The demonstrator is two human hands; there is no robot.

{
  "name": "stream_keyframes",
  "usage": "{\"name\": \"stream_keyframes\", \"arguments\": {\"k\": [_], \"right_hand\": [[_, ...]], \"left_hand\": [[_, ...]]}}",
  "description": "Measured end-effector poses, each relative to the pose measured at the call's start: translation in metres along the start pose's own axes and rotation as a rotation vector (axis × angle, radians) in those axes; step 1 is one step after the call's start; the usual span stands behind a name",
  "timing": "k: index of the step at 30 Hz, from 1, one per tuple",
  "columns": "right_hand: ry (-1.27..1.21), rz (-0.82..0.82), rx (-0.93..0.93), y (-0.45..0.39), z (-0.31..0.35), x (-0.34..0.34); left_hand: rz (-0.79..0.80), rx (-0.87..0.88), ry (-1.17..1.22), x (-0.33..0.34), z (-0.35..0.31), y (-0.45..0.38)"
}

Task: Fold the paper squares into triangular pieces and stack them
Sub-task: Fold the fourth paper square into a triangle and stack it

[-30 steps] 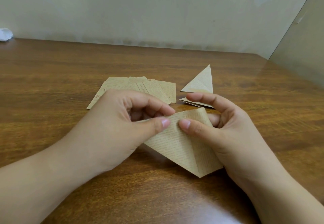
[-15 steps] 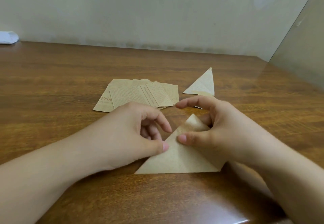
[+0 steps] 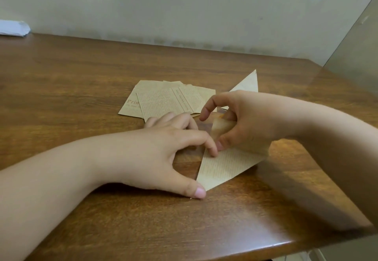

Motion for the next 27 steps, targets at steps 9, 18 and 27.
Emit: {"name": "stream_keyframes", "arguments": {"k": [9, 18, 27], "right_hand": [[0.016, 0.001, -0.009, -0.0029, -0.0015, -0.0007], [0.096, -0.071, -0.004, -0.0036, 0.0002, 0.0015], [0.083, -0.06, -0.03, -0.0044, 0.0018, 0.0034]], "left_hand": [[0.02, 0.011, 0.006, -0.0031, 0.0046, 0.0008], [0.043, -0.039, -0.045, -0.0019, 0.0029, 0.004], [-0.059, -0.006, -0.029, -0.0032, 0.0019, -0.0002]]}}
Point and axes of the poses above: each hand's wrist, its own y-axis away from the middle knuckle, its own x-axis out of the palm, z = x × y, the point moved 6 cm from there along -y, towards the middle knuckle, and after that the axes turned 7 degrees about z, right-handed, at the moved point
